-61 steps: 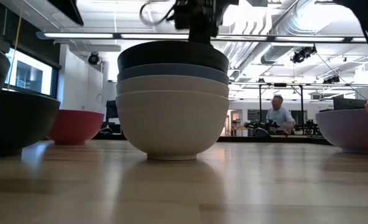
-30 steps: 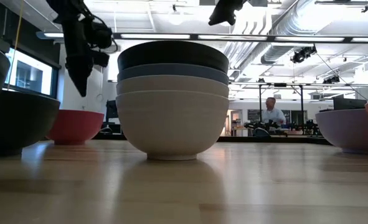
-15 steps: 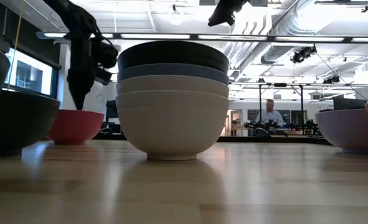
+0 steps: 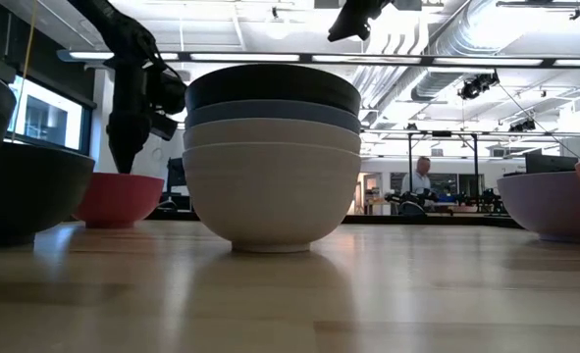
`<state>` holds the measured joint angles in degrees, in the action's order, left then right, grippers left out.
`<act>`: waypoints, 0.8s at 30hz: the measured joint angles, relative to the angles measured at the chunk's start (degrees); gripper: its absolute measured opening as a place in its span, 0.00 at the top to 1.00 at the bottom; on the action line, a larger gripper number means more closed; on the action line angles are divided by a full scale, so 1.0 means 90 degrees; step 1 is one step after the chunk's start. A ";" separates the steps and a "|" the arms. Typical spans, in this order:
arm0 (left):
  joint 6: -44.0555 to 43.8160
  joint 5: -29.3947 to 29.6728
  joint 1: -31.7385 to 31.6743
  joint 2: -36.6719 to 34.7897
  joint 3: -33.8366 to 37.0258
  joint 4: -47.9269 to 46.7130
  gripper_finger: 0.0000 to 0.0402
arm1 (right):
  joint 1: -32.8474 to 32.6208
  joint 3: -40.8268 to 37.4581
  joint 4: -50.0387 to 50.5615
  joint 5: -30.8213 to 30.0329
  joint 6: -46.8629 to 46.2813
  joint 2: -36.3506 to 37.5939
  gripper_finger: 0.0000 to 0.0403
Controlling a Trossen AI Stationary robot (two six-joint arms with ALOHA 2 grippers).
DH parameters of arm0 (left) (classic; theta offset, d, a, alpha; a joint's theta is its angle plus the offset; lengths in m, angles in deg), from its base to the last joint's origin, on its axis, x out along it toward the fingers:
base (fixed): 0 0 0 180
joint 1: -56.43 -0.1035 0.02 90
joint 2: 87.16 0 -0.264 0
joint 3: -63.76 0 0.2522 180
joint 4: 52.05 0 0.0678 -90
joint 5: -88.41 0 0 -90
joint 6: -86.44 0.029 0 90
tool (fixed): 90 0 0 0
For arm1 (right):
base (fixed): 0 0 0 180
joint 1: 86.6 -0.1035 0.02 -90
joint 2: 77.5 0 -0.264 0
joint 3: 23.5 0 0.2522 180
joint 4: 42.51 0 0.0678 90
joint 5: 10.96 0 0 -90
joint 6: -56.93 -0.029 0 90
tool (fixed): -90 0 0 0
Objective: Nest bowls inside each other
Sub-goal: Stack the pink bowl on top of the black bowl
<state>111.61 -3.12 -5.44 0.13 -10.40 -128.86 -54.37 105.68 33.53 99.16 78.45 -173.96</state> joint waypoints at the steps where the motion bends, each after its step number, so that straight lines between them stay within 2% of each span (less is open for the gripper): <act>1: -0.0009 -0.0028 0.0000 0.0000 0.0000 -0.0002 0.58 | 0.0000 0.0000 0.0000 0.0000 0.0000 0.0000 0.70; 24: -0.0002 -0.0314 0.0091 0.0000 0.0000 -0.0075 0.58 | 0.0000 0.0000 0.0005 0.0005 -0.0103 -0.0002 0.70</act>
<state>111.59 -5.95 -4.62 0.13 -10.40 -129.53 -54.37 105.68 33.58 99.20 77.52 -173.98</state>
